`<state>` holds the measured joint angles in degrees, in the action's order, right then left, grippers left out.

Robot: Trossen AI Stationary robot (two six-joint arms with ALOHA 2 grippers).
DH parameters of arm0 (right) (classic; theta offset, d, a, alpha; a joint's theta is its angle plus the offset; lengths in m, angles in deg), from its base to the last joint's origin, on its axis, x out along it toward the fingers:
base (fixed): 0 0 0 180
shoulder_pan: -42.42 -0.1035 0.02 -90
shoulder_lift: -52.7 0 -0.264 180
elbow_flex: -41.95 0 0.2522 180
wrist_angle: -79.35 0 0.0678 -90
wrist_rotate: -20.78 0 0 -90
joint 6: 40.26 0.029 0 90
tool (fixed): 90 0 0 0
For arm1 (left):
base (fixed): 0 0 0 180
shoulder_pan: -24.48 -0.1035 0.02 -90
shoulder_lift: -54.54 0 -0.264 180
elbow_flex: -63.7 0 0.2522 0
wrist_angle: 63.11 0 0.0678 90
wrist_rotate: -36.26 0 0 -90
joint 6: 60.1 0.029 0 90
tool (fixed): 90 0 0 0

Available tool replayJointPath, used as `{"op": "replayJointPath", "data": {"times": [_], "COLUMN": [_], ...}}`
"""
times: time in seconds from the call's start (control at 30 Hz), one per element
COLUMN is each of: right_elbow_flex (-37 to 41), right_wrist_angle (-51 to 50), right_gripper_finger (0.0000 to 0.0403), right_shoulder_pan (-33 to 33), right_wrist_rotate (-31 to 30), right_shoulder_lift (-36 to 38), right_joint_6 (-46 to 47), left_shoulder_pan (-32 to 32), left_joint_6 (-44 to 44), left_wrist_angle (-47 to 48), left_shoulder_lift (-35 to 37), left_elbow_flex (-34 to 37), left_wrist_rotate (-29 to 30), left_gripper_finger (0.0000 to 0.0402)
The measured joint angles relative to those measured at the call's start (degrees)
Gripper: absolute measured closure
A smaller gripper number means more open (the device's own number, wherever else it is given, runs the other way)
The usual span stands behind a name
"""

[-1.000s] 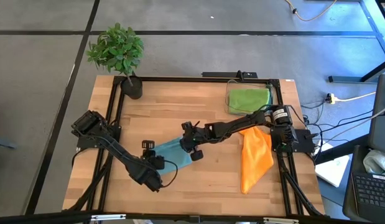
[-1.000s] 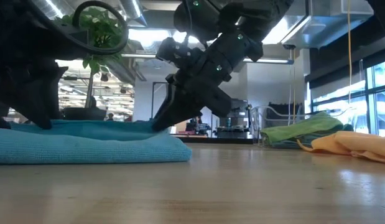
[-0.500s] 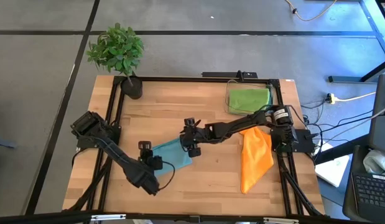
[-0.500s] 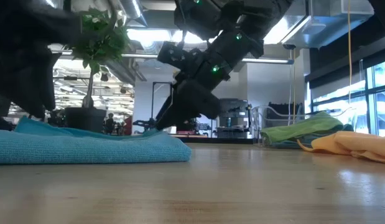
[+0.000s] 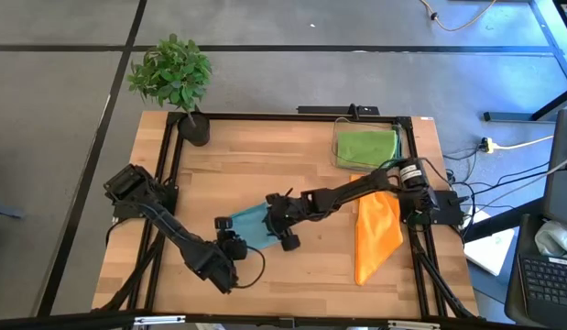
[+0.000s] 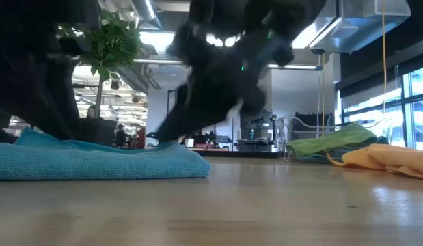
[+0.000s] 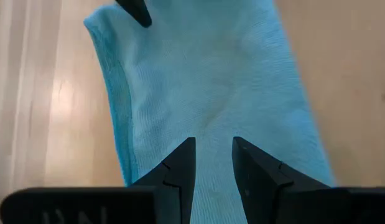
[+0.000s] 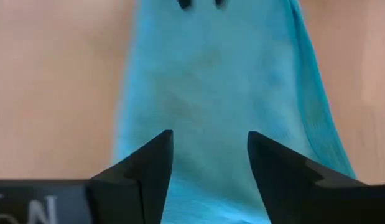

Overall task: Fold microfiber towels
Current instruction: Fold the light blue microfiber towel

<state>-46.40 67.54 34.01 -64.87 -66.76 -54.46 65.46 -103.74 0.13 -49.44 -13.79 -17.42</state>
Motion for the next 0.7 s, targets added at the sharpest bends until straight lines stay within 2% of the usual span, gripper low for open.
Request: {"op": "replayJointPath", "data": {"times": [0.23, 0.43, 0.57, 0.7], "right_elbow_flex": [0.0, -0.1, -0.1, 0.2], "right_wrist_angle": [2.3, 1.4, 1.5, -0.7], "right_gripper_finger": [0.0233, 0.0257, 0.0256, 0.0241], "right_shoulder_pan": [2.6, 4.5, 4.9, 4.7], "right_wrist_rotate": [0.4, 3.3, 3.2, -0.4], "right_shoulder_lift": [-4.2, -5.0, -5.0, -2.5], "right_joint_6": [1.5, 3.2, 3.2, 0.9], "left_shoulder_pan": [-1.1, -0.9, -0.1, 0.3], "left_joint_6": [-2.1, -4.8, -5.8, -5.6], "left_wrist_angle": [-3.3, -11.3, -10.5, -3.7], "left_shoulder_lift": [0.0, 0.4, 0.2, -0.2], "left_elbow_flex": [5.6, 11.6, 10.9, 5.9], "left_wrist_rotate": [-1.3, -1.6, -1.0, -2.7], "left_gripper_finger": [0.0305, 0.0305, 0.0306, 0.0306]}}
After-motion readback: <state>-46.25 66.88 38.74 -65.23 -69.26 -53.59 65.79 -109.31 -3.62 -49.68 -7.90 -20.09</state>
